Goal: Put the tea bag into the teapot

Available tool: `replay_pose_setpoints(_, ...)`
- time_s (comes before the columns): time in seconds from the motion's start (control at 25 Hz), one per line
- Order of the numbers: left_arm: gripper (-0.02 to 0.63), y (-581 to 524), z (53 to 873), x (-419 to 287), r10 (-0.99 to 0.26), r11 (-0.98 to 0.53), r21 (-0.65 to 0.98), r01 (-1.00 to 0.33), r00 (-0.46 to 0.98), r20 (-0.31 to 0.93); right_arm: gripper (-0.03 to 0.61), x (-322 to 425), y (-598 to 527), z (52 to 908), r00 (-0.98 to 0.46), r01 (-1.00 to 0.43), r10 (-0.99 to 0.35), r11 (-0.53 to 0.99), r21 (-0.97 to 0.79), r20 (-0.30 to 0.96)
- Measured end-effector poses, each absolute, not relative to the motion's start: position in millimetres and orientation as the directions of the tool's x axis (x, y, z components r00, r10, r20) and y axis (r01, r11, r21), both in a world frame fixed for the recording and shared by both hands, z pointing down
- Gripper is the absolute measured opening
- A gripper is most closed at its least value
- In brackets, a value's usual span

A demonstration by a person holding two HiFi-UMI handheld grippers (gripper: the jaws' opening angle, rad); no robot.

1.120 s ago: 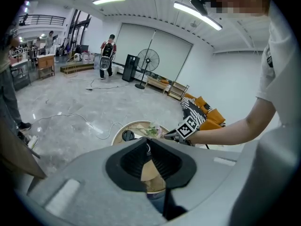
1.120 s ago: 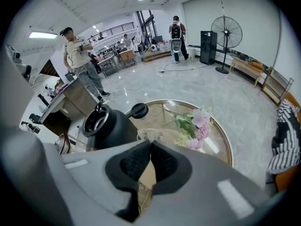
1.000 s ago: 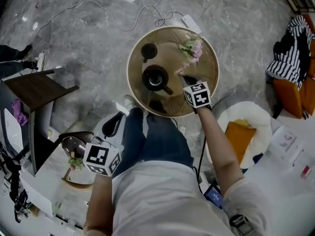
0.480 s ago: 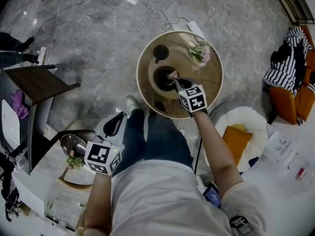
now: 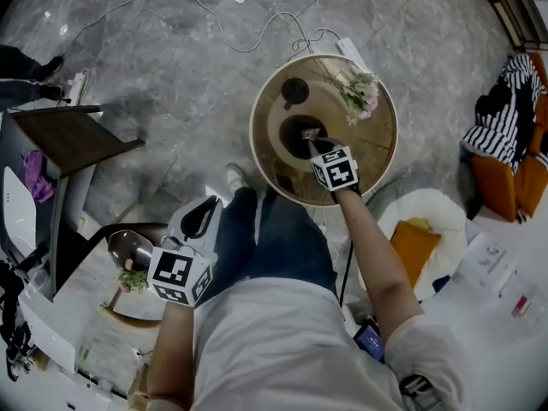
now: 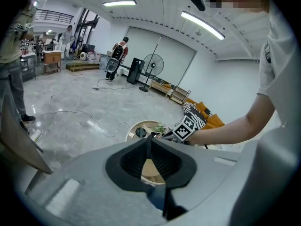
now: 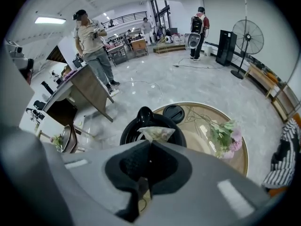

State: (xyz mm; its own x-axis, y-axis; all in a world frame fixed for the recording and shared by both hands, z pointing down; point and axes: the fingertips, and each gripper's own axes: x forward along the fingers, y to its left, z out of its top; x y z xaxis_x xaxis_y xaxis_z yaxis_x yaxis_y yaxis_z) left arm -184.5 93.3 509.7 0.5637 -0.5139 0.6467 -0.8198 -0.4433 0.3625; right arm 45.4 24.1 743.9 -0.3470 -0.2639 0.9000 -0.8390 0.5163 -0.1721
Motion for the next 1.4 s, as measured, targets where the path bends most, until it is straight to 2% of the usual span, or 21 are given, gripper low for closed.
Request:
replay_pose_setpoints(0.36,0.012,94.6,513.3,-198.6,-0.506,-0.448,0.369,-0.814,0.571,0.646,0.005,31.9,30.8,752.2,-0.297,-0.815,-0.2,0.562,-0.139,0.934)
replay_pose_setpoints(1.08,0.012,106.1,515.1,-212.3,-0.501,-0.45,0.383,-0.806,0.584,0.64,0.006,25.4,34.4,736.5,-0.211,-0.814,-0.187,0.577,-0.066,0.959)
replay_pose_setpoints(1.4,0.012,108.2,516.7,-215.8,-0.5,-0.452,0.379,-0.807,0.582,0.642,0.016,32.5,27.8,756.3,-0.183,-0.82,-0.173,0.57,-0.053,0.968)
